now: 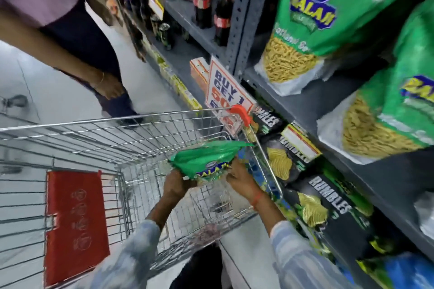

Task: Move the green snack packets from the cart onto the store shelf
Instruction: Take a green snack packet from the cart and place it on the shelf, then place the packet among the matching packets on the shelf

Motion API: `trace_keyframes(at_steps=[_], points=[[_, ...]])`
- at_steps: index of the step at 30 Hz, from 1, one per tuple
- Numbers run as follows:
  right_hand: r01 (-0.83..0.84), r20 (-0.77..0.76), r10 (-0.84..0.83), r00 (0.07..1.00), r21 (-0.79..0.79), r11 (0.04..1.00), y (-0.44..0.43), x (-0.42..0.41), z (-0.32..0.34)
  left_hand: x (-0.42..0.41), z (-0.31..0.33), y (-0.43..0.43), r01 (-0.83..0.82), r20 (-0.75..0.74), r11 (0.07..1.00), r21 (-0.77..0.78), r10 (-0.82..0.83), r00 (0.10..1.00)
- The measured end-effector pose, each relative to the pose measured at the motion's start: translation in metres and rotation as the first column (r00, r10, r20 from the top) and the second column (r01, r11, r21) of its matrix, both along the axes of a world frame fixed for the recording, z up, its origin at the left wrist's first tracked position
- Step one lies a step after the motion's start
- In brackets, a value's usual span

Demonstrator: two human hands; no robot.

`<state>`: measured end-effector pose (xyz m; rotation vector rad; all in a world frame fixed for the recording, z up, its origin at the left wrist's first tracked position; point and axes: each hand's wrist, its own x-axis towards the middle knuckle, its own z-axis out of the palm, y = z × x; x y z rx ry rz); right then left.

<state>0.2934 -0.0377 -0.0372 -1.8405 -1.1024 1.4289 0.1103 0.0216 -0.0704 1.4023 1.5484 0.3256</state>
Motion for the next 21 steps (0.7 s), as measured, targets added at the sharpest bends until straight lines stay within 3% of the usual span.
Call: trace_keyframes(at_steps=[4,11,16,18,20,21], points=[[0.202,-0.04,-0.199,0.979,0.149,0.968,-0.051,0.014,0.051,0.017,0.072,-0.016,0.132,-0.004,0.987,0.095,-0.133,0.991],[0.41,-0.106,-0.411,0.906,0.472,0.781,-0.162,0.061,0.137,0.087,0.184,-0.078,0.393,-0.038,0.888,0.24,-0.396,0.918],[0.537,-0.125,-0.582,0.803,0.575,0.617,-0.247,0.108,0.17,0.158,0.227,-0.146,0.476,0.01,0.826,0.302,-0.502,0.865],[0.544,-0.12,-0.615,0.779,0.616,0.569,-0.282,0.127,0.179,0.183,0.235,-0.175,0.505,-0.046,0.784,0.361,-0.525,0.85],[0.543,-0.089,-0.637,0.766,0.619,0.567,-0.298,0.137,0.179,0.192,0.247,-0.191,0.567,-0.065,0.744,0.353,-0.585,0.808],[0.582,-0.096,-0.695,0.713,0.633,0.51,-0.326,0.148,0.182,0.211,0.254,-0.211,0.651,-0.091,0.666,0.364,-0.67,0.737]])
